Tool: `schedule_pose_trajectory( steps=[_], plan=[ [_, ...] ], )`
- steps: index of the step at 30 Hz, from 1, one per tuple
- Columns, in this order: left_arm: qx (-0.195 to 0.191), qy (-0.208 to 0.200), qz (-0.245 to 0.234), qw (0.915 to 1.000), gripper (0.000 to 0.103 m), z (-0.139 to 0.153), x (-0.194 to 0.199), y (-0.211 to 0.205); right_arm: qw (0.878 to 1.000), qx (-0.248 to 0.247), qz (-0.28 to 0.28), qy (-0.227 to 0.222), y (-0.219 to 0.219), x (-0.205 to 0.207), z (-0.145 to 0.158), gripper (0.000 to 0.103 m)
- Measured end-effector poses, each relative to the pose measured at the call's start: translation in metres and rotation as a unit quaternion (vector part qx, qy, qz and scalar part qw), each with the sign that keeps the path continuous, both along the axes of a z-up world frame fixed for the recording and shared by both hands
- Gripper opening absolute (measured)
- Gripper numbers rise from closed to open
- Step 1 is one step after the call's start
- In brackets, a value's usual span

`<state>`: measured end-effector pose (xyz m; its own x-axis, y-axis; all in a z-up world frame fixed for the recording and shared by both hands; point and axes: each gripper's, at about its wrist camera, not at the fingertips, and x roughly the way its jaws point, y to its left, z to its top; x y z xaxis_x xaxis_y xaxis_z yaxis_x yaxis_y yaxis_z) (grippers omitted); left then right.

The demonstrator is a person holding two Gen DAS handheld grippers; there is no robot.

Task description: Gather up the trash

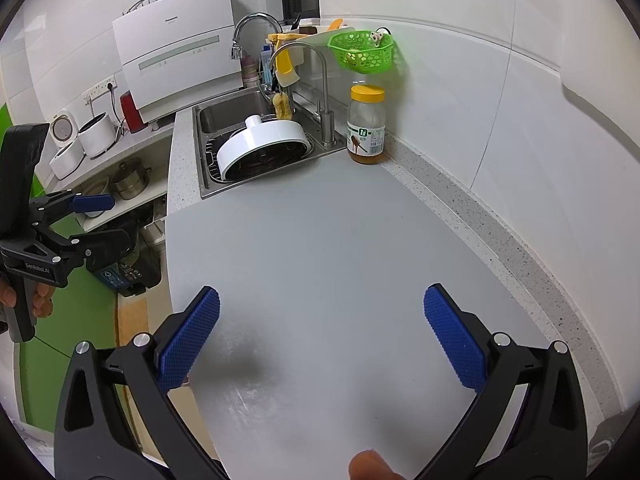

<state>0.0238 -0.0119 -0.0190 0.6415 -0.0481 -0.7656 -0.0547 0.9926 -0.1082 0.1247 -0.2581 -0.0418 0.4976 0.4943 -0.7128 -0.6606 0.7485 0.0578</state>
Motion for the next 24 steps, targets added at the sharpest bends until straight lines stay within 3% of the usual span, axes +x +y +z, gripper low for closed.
schedule_pose_trajectory(
  steps=[24],
  plan=[
    [0.007, -0.003, -0.004, 1.0, 0.097, 0.0025, 0.0018, -0.0046, 1.0, -0.002, 0.002, 0.0, -0.0021, 0.003, -0.002, 0.1]
  ],
)
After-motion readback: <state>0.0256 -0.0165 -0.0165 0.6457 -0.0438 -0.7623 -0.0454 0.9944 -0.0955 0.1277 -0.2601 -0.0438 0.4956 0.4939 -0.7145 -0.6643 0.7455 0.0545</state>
